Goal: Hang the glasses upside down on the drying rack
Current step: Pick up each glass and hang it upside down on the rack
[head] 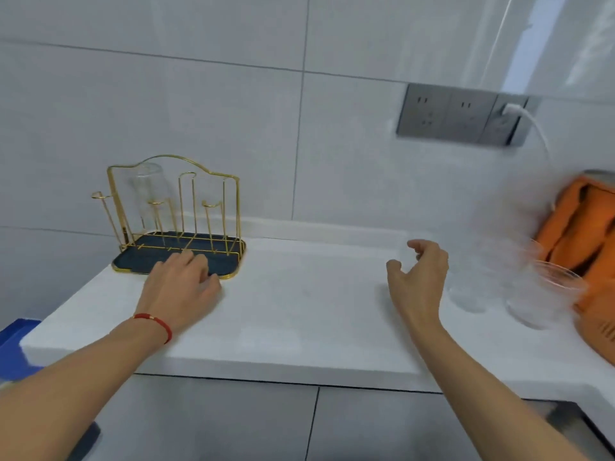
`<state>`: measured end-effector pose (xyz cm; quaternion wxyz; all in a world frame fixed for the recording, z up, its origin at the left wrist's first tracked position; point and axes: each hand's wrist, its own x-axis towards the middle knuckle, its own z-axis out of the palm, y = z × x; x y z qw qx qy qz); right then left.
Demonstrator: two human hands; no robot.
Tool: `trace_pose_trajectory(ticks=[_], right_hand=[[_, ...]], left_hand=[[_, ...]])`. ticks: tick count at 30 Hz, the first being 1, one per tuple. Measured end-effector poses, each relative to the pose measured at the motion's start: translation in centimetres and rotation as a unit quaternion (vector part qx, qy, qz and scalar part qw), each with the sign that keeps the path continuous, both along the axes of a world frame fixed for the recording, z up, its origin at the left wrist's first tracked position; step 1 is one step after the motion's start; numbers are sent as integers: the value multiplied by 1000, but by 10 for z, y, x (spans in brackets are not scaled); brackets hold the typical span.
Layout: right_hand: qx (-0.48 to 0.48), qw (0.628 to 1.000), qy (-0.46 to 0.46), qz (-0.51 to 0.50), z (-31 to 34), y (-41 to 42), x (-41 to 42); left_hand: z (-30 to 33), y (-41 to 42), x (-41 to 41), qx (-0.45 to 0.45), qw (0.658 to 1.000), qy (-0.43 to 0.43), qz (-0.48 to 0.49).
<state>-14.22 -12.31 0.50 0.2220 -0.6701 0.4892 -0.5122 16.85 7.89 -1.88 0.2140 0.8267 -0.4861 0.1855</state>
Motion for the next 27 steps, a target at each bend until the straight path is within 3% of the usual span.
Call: trace_pose_trajectory(ticks=[3,7,10,18,20,23,27], right_hand=[[53,997,-1,-54,-14,-6,-19],[124,992,-25,-28,-19,-28,-10],[143,988,-42,-40,-20,-55,4],[108,986,-49,-121,-35,-87,13],[97,991,-54,-69,-30,-78,12],[25,995,-6,99,-22,-43,24],[-128,941,125,286,-27,4,54]], left_hand=[[-2,-46,-64,-24,996,52,-71],[-5,-101,-136,-11,985,113,-131],[-17,-113,-140,37,986,72,-146],[-20,-115,-138,-9,980,131,-150],[-18,-114,-136,-34,968,181,-169],[-12,-109,-134,-78,933,294,-194],[-2,-98,-127,-207,848,445,-202]])
